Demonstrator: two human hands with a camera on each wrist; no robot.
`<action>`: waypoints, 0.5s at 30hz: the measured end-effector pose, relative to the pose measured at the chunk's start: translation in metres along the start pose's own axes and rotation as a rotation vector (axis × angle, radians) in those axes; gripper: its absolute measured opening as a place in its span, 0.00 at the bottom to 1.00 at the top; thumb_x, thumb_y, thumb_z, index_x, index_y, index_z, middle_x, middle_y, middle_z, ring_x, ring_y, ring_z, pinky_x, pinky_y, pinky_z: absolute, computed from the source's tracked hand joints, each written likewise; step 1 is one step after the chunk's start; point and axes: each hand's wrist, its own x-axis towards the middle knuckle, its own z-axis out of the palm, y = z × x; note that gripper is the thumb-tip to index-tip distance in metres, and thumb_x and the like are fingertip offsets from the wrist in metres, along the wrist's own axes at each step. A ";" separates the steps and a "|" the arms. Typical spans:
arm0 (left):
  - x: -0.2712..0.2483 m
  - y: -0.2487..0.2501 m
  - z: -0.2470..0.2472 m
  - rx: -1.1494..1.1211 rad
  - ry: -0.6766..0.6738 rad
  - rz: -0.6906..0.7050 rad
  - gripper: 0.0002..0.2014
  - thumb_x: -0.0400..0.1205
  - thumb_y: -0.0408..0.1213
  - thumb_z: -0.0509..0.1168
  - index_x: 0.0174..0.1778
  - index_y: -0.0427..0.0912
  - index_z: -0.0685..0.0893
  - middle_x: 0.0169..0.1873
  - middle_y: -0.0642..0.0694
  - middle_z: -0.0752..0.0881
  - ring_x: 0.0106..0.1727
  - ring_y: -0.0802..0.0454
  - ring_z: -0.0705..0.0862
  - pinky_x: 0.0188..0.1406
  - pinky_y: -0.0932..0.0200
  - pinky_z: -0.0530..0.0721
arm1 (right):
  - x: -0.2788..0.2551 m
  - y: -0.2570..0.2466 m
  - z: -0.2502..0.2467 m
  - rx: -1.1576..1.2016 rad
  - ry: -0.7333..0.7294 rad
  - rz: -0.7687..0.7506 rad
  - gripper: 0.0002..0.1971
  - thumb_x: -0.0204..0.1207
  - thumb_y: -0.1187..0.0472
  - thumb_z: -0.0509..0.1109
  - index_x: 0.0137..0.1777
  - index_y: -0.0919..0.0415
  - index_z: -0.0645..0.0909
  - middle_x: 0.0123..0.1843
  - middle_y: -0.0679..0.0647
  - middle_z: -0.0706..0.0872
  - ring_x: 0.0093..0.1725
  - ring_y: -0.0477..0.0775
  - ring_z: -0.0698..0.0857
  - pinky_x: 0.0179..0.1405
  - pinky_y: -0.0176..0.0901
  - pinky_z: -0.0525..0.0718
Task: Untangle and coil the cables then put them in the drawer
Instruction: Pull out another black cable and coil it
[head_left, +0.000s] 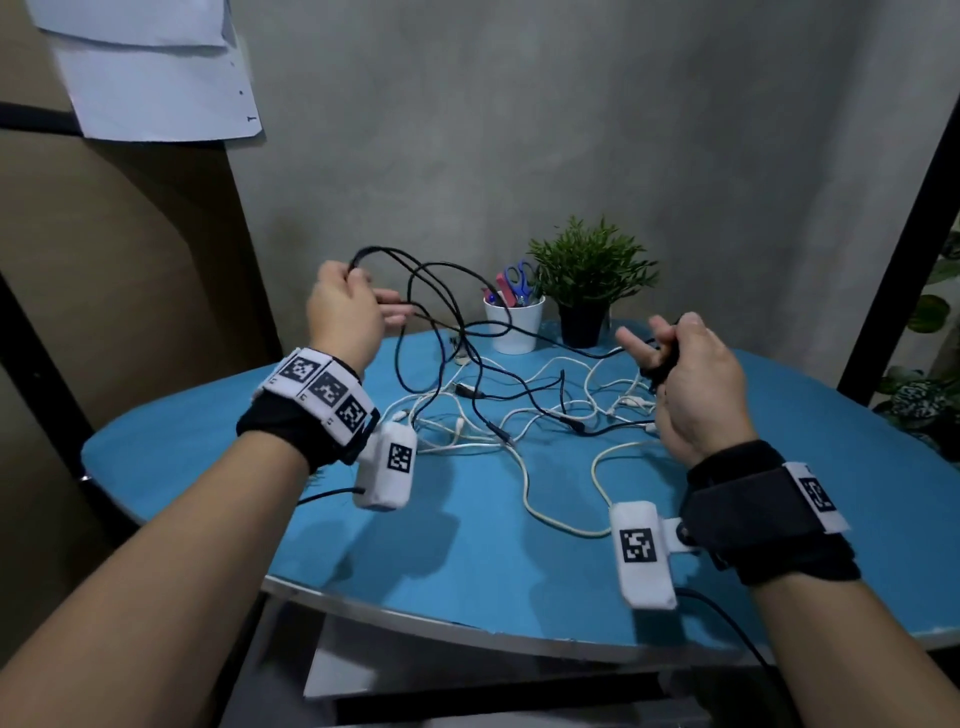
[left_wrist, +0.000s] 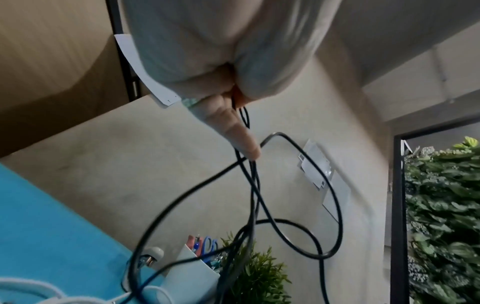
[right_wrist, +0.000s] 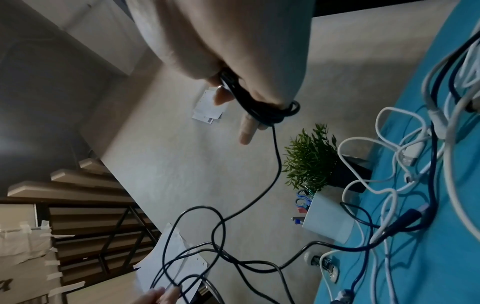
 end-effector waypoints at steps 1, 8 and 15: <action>0.001 -0.001 0.000 -0.022 0.042 0.028 0.10 0.87 0.34 0.47 0.41 0.45 0.68 0.35 0.41 0.83 0.27 0.54 0.88 0.27 0.62 0.86 | 0.000 0.001 0.002 -0.027 0.009 -0.009 0.15 0.87 0.59 0.50 0.38 0.57 0.68 0.46 0.47 0.77 0.50 0.52 0.88 0.60 0.39 0.76; 0.010 -0.026 -0.017 0.027 0.251 -0.056 0.08 0.87 0.36 0.49 0.43 0.43 0.70 0.45 0.40 0.82 0.36 0.52 0.86 0.38 0.62 0.86 | 0.006 -0.001 -0.002 -0.200 0.136 -0.146 0.13 0.86 0.58 0.52 0.39 0.54 0.68 0.42 0.47 0.78 0.59 0.51 0.81 0.64 0.41 0.74; -0.017 -0.030 -0.015 1.166 -0.450 -0.230 0.22 0.78 0.35 0.64 0.67 0.38 0.69 0.62 0.36 0.80 0.57 0.37 0.83 0.54 0.47 0.85 | 0.000 0.003 0.007 -0.222 -0.043 -0.148 0.15 0.86 0.57 0.53 0.36 0.56 0.69 0.55 0.43 0.80 0.65 0.49 0.82 0.72 0.45 0.72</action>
